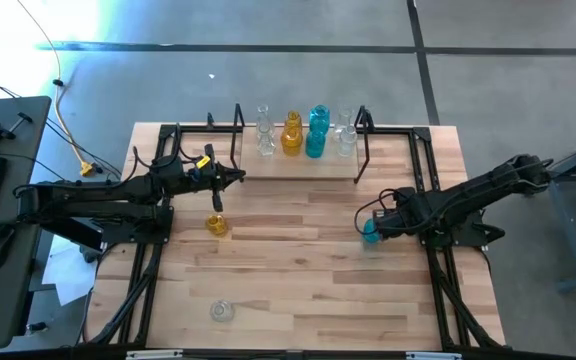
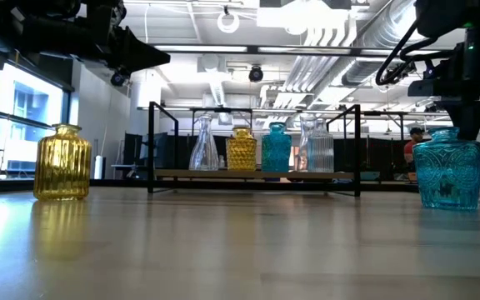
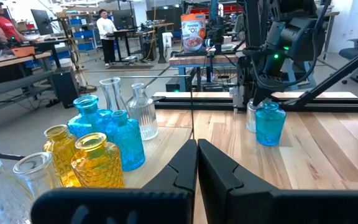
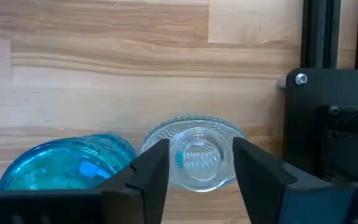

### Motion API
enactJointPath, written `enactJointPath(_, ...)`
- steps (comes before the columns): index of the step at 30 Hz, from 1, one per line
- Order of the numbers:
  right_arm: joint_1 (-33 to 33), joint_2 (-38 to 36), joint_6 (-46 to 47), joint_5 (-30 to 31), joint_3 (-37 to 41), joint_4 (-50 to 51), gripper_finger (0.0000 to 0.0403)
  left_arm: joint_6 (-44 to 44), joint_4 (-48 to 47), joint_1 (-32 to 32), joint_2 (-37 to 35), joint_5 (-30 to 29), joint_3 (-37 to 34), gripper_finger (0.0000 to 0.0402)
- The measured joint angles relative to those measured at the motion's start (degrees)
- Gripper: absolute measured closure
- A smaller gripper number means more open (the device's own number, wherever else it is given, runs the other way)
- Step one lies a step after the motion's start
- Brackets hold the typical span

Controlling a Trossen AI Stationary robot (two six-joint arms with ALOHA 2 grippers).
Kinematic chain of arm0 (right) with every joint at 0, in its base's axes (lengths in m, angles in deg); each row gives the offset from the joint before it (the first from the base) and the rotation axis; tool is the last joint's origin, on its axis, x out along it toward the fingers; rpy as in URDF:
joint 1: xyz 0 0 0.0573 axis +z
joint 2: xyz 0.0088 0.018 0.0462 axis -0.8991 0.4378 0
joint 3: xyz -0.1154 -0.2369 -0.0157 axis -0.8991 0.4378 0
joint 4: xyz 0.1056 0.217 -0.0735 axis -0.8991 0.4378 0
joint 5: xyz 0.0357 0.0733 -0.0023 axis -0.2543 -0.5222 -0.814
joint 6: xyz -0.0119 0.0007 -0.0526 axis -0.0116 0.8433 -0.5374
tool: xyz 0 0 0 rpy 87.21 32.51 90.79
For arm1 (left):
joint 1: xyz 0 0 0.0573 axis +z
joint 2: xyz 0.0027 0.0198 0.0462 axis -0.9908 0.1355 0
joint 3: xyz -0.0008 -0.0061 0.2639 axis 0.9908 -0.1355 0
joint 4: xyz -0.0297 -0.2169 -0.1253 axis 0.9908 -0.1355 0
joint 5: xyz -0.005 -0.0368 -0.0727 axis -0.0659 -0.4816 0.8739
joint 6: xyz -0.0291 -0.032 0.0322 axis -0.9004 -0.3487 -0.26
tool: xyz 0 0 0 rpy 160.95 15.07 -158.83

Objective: Sort vases onto shelf
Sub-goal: Put the transparent vase on the shelf aligned with the other transparent vase

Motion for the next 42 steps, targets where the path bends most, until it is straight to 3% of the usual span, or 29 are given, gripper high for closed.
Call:
enactJointPath(5,0.0,0.0,-0.2,0.1,0.0,-0.5,0.0278,-0.1,0.0,0.0,0.0,0.0,0.0,0.0397)
enactJointPath(22,0.0,-0.1,-1.6,-1.7,-1.2,-1.1,0.0279,-0.1,0.0,0.0,0.0,0.0,0.0,0.0397)
enactJointPath(33,-1.2,-0.1,-2.0,3.1,-7.5,4.3,0.0279,-0.1,0.0,0.0,0.0,0.0,0.0,0.0397)
enactJointPath(42,-7.3,0.0,-11.5,7.4,-12.6,2.0,0.0280,-0.1,0.1,0.0,0.0,0.0,0.0,0.0397)
